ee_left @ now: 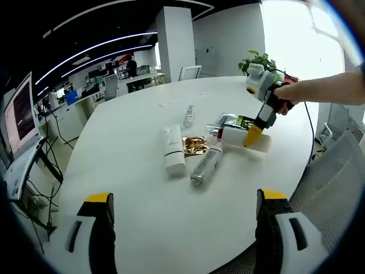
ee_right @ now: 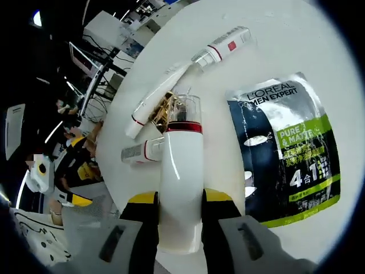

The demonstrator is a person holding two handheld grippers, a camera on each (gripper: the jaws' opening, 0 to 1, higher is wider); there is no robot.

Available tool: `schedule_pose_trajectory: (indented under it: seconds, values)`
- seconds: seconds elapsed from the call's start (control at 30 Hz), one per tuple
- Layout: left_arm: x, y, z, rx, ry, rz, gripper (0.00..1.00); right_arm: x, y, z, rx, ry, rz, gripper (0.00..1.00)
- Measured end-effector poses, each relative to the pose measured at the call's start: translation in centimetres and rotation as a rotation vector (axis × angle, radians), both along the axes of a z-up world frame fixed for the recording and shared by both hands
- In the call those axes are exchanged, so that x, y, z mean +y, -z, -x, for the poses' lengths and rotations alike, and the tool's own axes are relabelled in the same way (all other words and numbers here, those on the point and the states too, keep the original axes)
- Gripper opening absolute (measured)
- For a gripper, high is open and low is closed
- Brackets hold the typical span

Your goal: Arrange the skincare products in the storage area until every visible bottle or jar stands upright without overlapping.

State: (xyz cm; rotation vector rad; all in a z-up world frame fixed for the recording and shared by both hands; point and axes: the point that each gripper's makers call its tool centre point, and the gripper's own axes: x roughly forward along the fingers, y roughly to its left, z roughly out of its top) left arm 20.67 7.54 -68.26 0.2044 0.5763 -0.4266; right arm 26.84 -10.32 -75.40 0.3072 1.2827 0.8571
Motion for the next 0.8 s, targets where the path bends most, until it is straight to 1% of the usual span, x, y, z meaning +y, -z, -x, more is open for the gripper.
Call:
schedule_pose_trajectory:
  seconds: [0.03, 0.1, 0.17, 0.2, 0.27, 0.3, 0.4, 0.43, 0.5, 0.53, 0.57, 0.7, 0.8]
  values:
    - [0.0, 0.0, 0.0, 0.000, 0.002, -0.001, 0.98, 0.1, -0.2, 0.2, 0.021, 0.028, -0.037, 0.27]
    - [-0.3, 0.1, 0.1, 0.010, 0.012, 0.003, 0.98, 0.1, -0.4, 0.4, 0.040, 0.069, -0.083, 0.27]
    - [-0.4, 0.6, 0.3, 0.029, 0.014, 0.005, 0.98, 0.1, -0.6, 0.4, 0.048, 0.106, -0.121, 0.27]
    - [-0.4, 0.7, 0.4, 0.035, 0.015, 0.004, 0.98, 0.2, -0.7, 0.6, 0.061, 0.118, -0.140, 0.27]
    - [-0.3, 0.6, 0.4, 0.035, 0.013, 0.002, 0.98, -0.1, -0.5, 0.7, 0.060, 0.130, -0.156, 0.27]
    - [-0.3, 0.6, 0.4, 0.034, 0.013, 0.003, 0.98, -0.1, -0.6, 0.8, 0.073, 0.137, -0.168, 0.27]
    - [-0.2, 0.3, 0.4, 0.032, 0.012, 0.003, 0.98, 0.0, -1.0, 0.7, 0.083, 0.181, -0.220, 0.27]
    - [-0.2, 0.2, 0.4, 0.030, 0.012, 0.003, 0.99, 0.0, -1.2, 0.7, 0.096, 0.202, -0.248, 0.27]
    - [-0.2, 0.1, 0.4, 0.036, 0.010, 0.008, 0.99, 0.0, -1.4, 0.8, 0.103, 0.217, -0.280, 0.27]
    - [-0.1, 0.1, 0.4, 0.042, 0.004, 0.010, 0.99, 0.1, -1.7, 0.8, 0.107, 0.232, -0.309, 0.27]
    - [-0.1, 0.1, 0.5, 0.046, -0.002, 0.009, 0.99, 0.1, -1.8, 0.8, 0.101, 0.242, -0.323, 0.27]
    - [-0.1, 0.0, 0.7, 0.067, 0.016, -0.018, 0.99, 0.2, -2.4, 1.0, 0.117, 0.281, -0.385, 0.27]
    - [-0.3, -0.4, 0.5, 0.060, 0.039, -0.025, 0.99, 0.2, -2.8, 1.2, 0.120, 0.299, -0.426, 0.27]
